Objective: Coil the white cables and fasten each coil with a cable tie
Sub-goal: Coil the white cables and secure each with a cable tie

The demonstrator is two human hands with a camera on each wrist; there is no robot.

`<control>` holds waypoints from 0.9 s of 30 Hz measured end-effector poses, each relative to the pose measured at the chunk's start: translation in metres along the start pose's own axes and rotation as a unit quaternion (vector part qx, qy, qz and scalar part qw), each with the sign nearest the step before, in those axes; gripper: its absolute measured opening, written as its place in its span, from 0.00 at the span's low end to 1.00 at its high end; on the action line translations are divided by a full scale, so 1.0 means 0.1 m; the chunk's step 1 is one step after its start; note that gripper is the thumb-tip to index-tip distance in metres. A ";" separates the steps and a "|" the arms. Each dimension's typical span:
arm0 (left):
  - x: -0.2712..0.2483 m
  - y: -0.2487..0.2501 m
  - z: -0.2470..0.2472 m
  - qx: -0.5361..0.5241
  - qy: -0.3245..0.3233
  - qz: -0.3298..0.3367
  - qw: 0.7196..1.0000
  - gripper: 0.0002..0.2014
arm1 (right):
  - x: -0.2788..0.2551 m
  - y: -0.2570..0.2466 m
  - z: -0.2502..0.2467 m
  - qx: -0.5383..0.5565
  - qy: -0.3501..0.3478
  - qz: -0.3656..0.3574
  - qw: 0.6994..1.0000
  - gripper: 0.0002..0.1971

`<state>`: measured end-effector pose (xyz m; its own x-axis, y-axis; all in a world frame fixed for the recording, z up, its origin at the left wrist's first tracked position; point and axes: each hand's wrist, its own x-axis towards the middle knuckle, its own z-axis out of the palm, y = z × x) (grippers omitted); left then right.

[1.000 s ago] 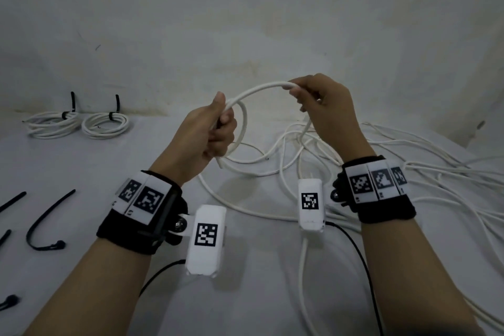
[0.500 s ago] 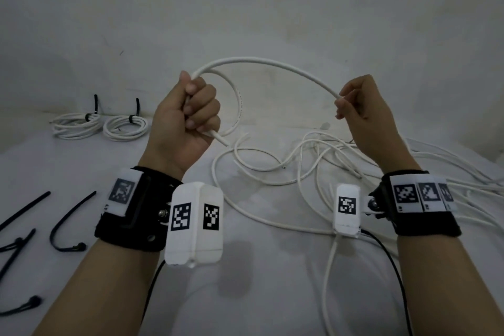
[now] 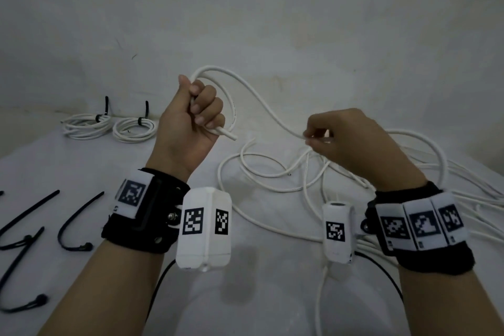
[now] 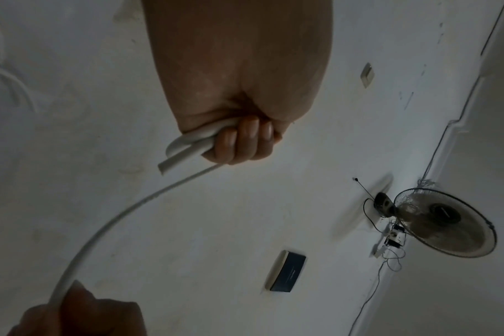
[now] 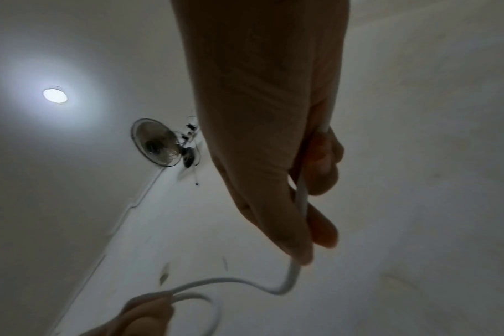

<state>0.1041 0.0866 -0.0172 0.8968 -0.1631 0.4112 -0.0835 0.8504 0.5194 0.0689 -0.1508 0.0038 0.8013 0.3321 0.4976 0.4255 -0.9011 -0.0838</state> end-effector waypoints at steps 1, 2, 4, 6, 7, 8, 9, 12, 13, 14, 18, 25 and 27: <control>0.00 -0.01 0.01 0.007 0.006 -0.001 1.000 0.27 | 0.00 -0.09 -0.01 -0.015 -0.021 -0.010 1.000 0.02; 0.00 -0.02 0.03 0.015 0.012 -0.003 1.000 0.27 | 0.00 -0.18 -0.01 -0.024 -0.042 -0.024 0.999 0.05; -0.01 -0.06 0.07 0.036 0.018 -0.007 0.999 0.25 | 0.00 -0.30 0.01 -0.007 -0.078 -0.053 0.996 0.11; -0.01 -0.12 0.10 0.065 0.020 -0.014 0.998 0.22 | 0.00 -0.37 0.01 0.029 -0.098 -0.083 0.991 0.12; -0.02 -0.15 0.11 0.079 0.021 -0.018 0.997 0.22 | 0.00 -0.39 0.00 0.044 -0.102 -0.097 0.989 0.12; -0.02 -0.18 0.12 0.092 0.024 -0.020 0.995 0.21 | 0.00 -0.41 -0.02 0.054 -0.102 -0.110 0.987 0.11; -0.02 -0.21 0.13 0.105 0.026 -0.023 0.994 0.21 | 0.00 -0.41 -0.04 0.062 -0.097 -0.122 0.986 0.10; -0.04 -0.30 0.15 0.142 0.029 -0.036 0.989 0.21 | 0.01 -0.43 -0.07 0.082 -0.058 -0.154 0.983 0.08; -0.05 -0.33 0.16 0.158 0.027 -0.043 0.986 0.21 | 0.01 -0.44 -0.06 0.086 -0.045 -0.163 0.982 0.07; -0.06 -0.35 0.16 0.178 0.022 -0.049 0.983 0.21 | 0.01 -0.44 -0.06 0.090 -0.035 -0.169 0.981 0.08; -0.12 -0.37 0.20 0.323 -0.012 -0.071 0.944 0.20 | 0.02 -0.40 -0.05 0.122 -0.002 -0.153 0.981 0.05; -0.16 -0.40 0.27 0.424 -0.035 -0.103 0.899 0.19 | 0.00 -0.24 -0.13 0.158 0.022 -0.102 0.982 0.03; -0.16 -0.41 0.26 0.422 -0.031 -0.096 0.901 0.19 | 0.00 -0.15 -0.15 0.143 0.027 -0.076 0.986 0.03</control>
<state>0.0822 0.0413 -0.0252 0.9059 -0.3174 0.2802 -0.2534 0.1236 0.9594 0.0560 -0.1418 0.0182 0.6987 0.4352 0.5678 0.6465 -0.7239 -0.2408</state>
